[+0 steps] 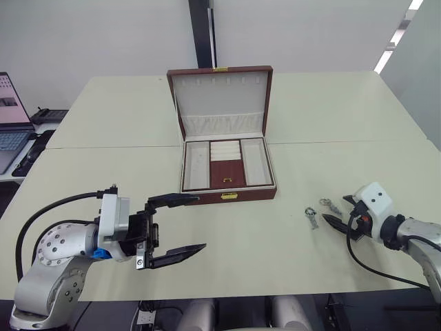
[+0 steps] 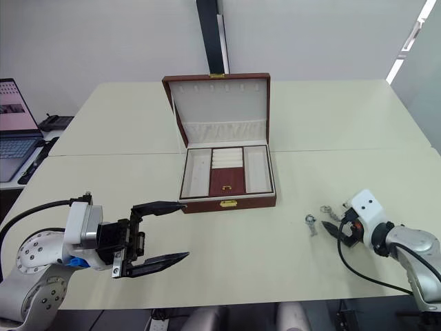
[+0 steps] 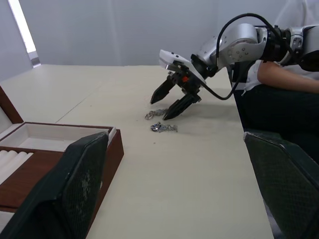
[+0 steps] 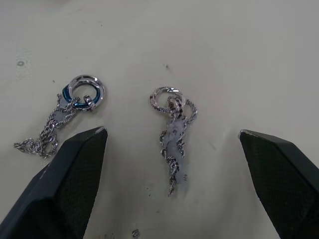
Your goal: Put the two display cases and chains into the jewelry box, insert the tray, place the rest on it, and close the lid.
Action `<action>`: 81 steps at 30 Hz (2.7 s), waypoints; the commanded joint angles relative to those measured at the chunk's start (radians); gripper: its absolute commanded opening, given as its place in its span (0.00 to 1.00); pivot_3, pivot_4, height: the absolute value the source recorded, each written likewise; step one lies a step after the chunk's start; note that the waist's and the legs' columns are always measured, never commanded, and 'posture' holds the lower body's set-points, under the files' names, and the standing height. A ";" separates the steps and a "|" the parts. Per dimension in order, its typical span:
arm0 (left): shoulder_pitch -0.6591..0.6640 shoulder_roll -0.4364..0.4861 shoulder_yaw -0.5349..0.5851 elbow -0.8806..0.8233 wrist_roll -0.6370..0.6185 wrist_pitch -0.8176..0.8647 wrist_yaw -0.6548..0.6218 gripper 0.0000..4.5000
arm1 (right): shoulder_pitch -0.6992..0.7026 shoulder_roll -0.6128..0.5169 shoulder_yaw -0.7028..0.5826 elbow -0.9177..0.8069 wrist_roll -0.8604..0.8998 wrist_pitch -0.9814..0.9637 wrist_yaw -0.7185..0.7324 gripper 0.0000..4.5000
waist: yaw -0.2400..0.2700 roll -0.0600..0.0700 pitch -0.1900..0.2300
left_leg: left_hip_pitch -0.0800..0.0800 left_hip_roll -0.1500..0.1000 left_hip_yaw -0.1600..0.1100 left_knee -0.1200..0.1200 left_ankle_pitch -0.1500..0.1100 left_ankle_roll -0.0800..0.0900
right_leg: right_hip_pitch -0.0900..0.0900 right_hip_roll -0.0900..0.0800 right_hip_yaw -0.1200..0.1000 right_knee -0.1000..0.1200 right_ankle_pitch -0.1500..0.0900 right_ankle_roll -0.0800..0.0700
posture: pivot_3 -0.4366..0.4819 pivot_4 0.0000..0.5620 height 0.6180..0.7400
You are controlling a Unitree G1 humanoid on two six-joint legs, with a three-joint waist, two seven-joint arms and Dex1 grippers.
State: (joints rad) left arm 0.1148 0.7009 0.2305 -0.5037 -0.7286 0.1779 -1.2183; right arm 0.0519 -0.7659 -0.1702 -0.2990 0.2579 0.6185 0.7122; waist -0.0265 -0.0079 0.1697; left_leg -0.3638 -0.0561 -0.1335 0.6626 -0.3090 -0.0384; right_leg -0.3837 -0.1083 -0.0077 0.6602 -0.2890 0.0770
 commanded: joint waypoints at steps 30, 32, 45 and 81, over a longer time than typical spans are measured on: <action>0.027 -0.019 0.059 0.006 -0.029 0.019 0.097 1.00 | -0.092 -0.118 -0.058 -0.223 0.150 0.148 0.084 0.03 | 0.001 0.000 0.000 | 0.000 0.000 -0.001 0.000 -0.001 0.001 | 0.000 0.000 0.000 0.000 0.000 0.000 | 0.48 0.27 1.00; 0.039 -0.024 0.085 0.017 -0.031 0.020 0.123 1.00 | -0.140 -0.148 -0.047 -0.257 0.187 0.180 0.111 0.03 | 0.001 0.000 0.000 | 0.000 0.000 0.000 0.000 -0.001 0.001 | 0.000 0.000 0.000 0.000 0.000 0.000 | 0.48 0.27 1.00; 0.116 -0.086 0.188 0.035 -0.014 0.007 0.282 1.00 | -0.741 -0.002 0.342 -0.098 0.186 0.251 0.137 0.03 | -0.002 -0.001 0.000 | -0.001 0.000 -0.001 0.000 0.001 -0.002 | -0.001 0.000 -0.001 -0.001 0.000 0.000 | 0.48 0.27 1.00; 0.228 -0.159 0.213 -0.041 -0.008 0.002 0.418 1.00 | -1.184 0.600 0.600 0.675 -0.174 -0.086 0.243 0.64 | -0.007 0.000 0.001 | -0.002 0.000 -0.001 -0.001 0.002 -0.003 | -0.007 0.000 0.001 0.002 0.000 -0.001 | 0.48 0.27 1.00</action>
State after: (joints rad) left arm 0.3403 0.5452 0.4260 -0.5459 -0.7276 0.2056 -0.7832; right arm -1.1129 -0.1602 0.4638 0.4339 0.0787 0.5348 0.9436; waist -0.0336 -0.0082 0.1704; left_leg -0.3661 -0.0562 -0.1345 0.6619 -0.3074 -0.0418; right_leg -0.3903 -0.1082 -0.0070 0.6617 -0.2887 0.0762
